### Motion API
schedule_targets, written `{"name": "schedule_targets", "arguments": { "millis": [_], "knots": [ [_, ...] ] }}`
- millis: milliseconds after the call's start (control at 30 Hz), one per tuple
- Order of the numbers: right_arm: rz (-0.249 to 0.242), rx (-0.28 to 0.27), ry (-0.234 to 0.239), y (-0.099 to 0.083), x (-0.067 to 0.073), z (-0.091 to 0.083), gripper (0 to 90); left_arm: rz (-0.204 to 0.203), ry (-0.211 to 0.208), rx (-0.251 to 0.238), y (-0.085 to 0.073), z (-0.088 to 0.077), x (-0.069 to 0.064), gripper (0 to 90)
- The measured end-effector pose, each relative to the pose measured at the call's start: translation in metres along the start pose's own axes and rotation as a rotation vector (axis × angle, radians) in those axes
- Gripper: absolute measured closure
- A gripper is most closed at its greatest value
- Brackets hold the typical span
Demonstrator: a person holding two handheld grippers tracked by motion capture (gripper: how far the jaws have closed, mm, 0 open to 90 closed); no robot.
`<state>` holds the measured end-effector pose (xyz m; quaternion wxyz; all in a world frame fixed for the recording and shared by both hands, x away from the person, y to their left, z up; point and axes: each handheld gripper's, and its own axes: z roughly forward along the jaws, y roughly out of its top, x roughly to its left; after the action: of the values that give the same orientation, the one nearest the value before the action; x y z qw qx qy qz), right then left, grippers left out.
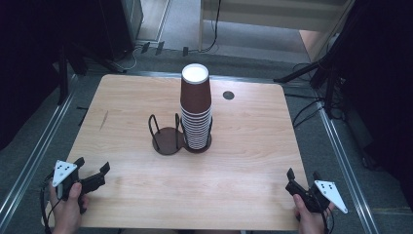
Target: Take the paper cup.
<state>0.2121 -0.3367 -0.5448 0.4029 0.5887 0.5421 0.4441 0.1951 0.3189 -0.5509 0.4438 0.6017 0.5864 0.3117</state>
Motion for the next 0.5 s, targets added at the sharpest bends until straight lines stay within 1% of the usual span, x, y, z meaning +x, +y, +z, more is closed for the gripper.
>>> {"name": "schedule_targets", "arguments": {
  "millis": [67, 100, 167, 267, 367, 433, 467, 500],
  "knots": [
    [0.0, -0.002, -0.001, -0.0001, 0.0002, -0.0001, 10.9, -0.006, 0.0, -0.002, 0.0, 0.0006, 0.0005, 7.8],
    [0.008, -0.002, 0.009, -0.0001, 0.0001, 0.0, 11.2, -0.008, 0.004, -0.002, -0.0001, 0.001, 0.0006, 7.8],
    [0.009, -0.003, 0.01, 0.0001, -0.0013, 0.0002, 11.7, -0.012, 0.023, -0.002, 0.0001, 0.0012, 0.0005, 7.8],
    [0.017, -0.003, 0.009, 0.0005, -0.0017, -0.0001, 11.8, -0.016, 0.016, -0.002, 0.0002, 0.0016, 0.0007, 7.7],
    [-0.007, 0.003, 0.009, 0.0012, 0.0009, -0.0001, 11.8, -0.017, 0.013, -0.001, 0.0003, 0.0016, 0.001, 7.8],
    [-0.039, 0.005, 0.006, 0.0018, 0.0033, 0.0006, 11.8, -0.018, 0.012, 0.001, 0.0003, 0.0017, 0.001, 7.8],
    [-0.039, 0.005, 0.006, 0.0018, 0.0033, 0.0006, 11.8, -0.018, 0.012, 0.001, 0.0003, 0.0017, 0.001, 7.8],
    [-0.041, 0.011, 0.013, 0.0028, 0.0063, 0.0006, 11.8, -0.018, 0.012, 0.001, 0.0003, 0.0018, 0.001, 7.8]
  ]
}}
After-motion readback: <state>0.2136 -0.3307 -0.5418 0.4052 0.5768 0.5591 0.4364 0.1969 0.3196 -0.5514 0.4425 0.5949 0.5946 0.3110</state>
